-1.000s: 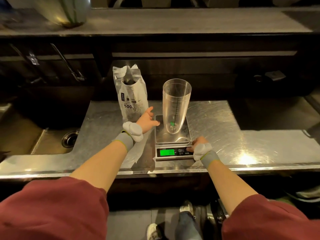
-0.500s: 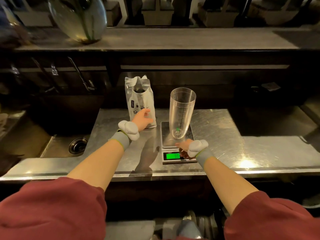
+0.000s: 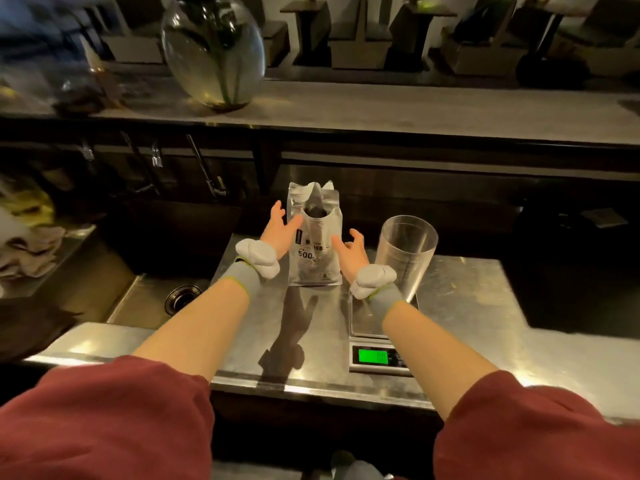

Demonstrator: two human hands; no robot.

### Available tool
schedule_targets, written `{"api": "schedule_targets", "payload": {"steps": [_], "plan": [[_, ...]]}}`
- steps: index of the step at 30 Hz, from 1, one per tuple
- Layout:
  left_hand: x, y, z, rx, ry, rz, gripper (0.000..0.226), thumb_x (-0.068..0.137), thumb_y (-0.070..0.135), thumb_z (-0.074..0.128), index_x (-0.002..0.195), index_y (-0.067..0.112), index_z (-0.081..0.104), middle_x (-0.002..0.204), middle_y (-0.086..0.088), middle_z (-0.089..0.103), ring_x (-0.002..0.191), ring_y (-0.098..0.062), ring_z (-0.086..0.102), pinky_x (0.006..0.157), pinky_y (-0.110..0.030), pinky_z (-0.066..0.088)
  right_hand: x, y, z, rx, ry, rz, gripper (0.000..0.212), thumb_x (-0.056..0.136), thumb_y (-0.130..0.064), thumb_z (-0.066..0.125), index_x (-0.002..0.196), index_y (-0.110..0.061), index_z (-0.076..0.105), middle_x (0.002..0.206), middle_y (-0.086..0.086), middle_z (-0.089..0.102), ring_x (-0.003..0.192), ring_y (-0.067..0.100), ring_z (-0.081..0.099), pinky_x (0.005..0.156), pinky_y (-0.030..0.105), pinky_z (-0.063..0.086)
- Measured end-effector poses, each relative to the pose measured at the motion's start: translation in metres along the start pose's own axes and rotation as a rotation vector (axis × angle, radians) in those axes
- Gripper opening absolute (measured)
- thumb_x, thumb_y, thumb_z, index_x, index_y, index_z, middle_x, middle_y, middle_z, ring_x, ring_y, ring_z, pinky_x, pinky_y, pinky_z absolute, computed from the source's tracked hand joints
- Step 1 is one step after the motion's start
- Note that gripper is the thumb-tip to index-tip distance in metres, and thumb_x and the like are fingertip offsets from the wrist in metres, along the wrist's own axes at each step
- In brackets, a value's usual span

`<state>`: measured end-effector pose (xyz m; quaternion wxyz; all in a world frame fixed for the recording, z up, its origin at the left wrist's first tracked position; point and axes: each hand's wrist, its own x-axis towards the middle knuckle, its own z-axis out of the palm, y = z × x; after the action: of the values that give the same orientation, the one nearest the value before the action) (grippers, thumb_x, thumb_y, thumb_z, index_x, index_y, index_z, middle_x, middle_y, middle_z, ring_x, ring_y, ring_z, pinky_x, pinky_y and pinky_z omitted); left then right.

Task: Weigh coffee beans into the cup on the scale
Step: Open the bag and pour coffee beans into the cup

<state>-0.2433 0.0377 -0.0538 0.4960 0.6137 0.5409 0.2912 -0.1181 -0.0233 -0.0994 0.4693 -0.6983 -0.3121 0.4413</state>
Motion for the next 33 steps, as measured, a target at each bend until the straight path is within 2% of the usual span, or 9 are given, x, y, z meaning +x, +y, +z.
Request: {"api": "schedule_targets", "payload": {"steps": [4, 8, 13, 16, 19, 21, 25, 28, 33], "plan": [[0.019, 0.006, 0.006, -0.003, -0.044, -0.029, 0.076, 0.092, 0.035, 0.045, 0.144, 0.016, -0.005, 0.155, -0.006, 0.013, 0.141, -0.025, 0.018, 0.113, -0.038, 0.02, 0.025, 0.001, 0.011, 0.013, 0.131, 0.001, 0.062, 0.1, -0.041, 0.035, 0.154, -0.023, 0.011, 0.16, 0.012, 0.019, 0.147, 0.032, 0.019, 0.117, 0.045, 0.017], [0.043, 0.008, 0.013, -0.054, -0.064, -0.039, 0.086, 0.087, 0.04, 0.052, 0.144, 0.017, -0.009, 0.155, -0.006, 0.013, 0.141, -0.024, 0.016, 0.114, -0.039, 0.02, 0.061, -0.004, 0.018, -0.051, 0.116, -0.011, 0.056, 0.102, -0.042, 0.032, 0.153, -0.023, 0.02, 0.16, 0.01, 0.023, 0.146, 0.033, 0.022, 0.118, 0.046, 0.017], [0.06, 0.011, 0.024, -0.138, -0.025, -0.05, 0.101, 0.078, 0.037, 0.066, 0.144, 0.018, -0.007, 0.152, -0.006, 0.02, 0.138, -0.024, 0.024, 0.109, -0.036, 0.026, 0.073, -0.002, 0.021, 0.024, 0.086, -0.057, 0.041, 0.1, -0.032, 0.042, 0.133, -0.009, 0.05, 0.135, 0.015, 0.053, 0.123, 0.031, 0.051, 0.109, 0.043, 0.037], [0.061, 0.006, 0.035, -0.117, 0.009, -0.035, 0.079, 0.077, 0.031, 0.068, 0.139, 0.014, 0.022, 0.127, -0.001, 0.046, 0.116, -0.016, 0.046, 0.09, -0.026, 0.037, 0.07, 0.005, 0.029, 0.014, 0.013, -0.084, 0.038, 0.101, -0.028, 0.042, 0.127, -0.001, 0.051, 0.108, 0.015, 0.054, 0.095, 0.023, 0.051, 0.083, 0.03, 0.044], [0.06, 0.003, 0.044, -0.098, 0.092, 0.007, 0.031, 0.08, 0.024, 0.065, 0.105, 0.011, 0.054, 0.1, -0.005, 0.06, 0.093, -0.02, 0.058, 0.081, -0.033, 0.049, 0.07, 0.008, 0.033, -0.017, -0.004, -0.112, 0.033, 0.101, -0.024, 0.042, 0.121, -0.001, 0.054, 0.1, 0.009, 0.052, 0.085, 0.017, 0.049, 0.067, 0.019, 0.038], [0.058, 0.003, 0.045, -0.089, 0.118, 0.031, 0.014, 0.084, 0.02, 0.06, 0.096, 0.013, 0.058, 0.096, -0.012, 0.064, 0.091, -0.025, 0.061, 0.086, -0.04, 0.05, 0.069, 0.009, 0.032, 0.0, -0.013, -0.113, 0.032, 0.1, -0.024, 0.043, 0.12, -0.002, 0.055, 0.102, 0.007, 0.052, 0.09, 0.022, 0.05, 0.077, 0.029, 0.044], [0.05, 0.006, 0.037, -0.167, 0.148, 0.04, 0.021, 0.09, 0.017, 0.05, 0.104, 0.007, 0.062, 0.104, -0.018, 0.069, 0.096, -0.026, 0.064, 0.091, -0.041, 0.05, 0.062, 0.007, 0.03, 0.05, -0.034, -0.122, 0.034, 0.101, -0.021, 0.041, 0.128, -0.003, 0.053, 0.121, 0.016, 0.056, 0.11, 0.028, 0.052, 0.099, 0.041, 0.042], [0.042, 0.011, 0.028, -0.157, 0.158, 0.072, 0.021, 0.091, 0.017, 0.048, 0.102, 0.008, 0.062, 0.104, -0.017, 0.069, 0.096, -0.027, 0.064, 0.092, -0.041, 0.05, 0.051, 0.001, 0.032, 0.118, -0.031, -0.041, 0.048, 0.102, -0.026, 0.038, 0.147, -0.009, 0.033, 0.152, 0.013, 0.035, 0.14, 0.028, 0.035, 0.117, 0.04, 0.028], [0.021, 0.032, 0.016, -0.228, 0.219, 0.117, 0.021, 0.091, 0.019, 0.047, 0.101, 0.008, 0.062, 0.103, -0.016, 0.069, 0.099, -0.028, 0.062, 0.095, -0.047, 0.047, 0.035, -0.01, 0.037, 0.19, 0.011, 0.193, 0.074, 0.097, -0.051, 0.036, 0.154, -0.016, 0.004, 0.163, 0.012, 0.01, 0.148, 0.035, 0.016, 0.12, 0.049, 0.016]]}}
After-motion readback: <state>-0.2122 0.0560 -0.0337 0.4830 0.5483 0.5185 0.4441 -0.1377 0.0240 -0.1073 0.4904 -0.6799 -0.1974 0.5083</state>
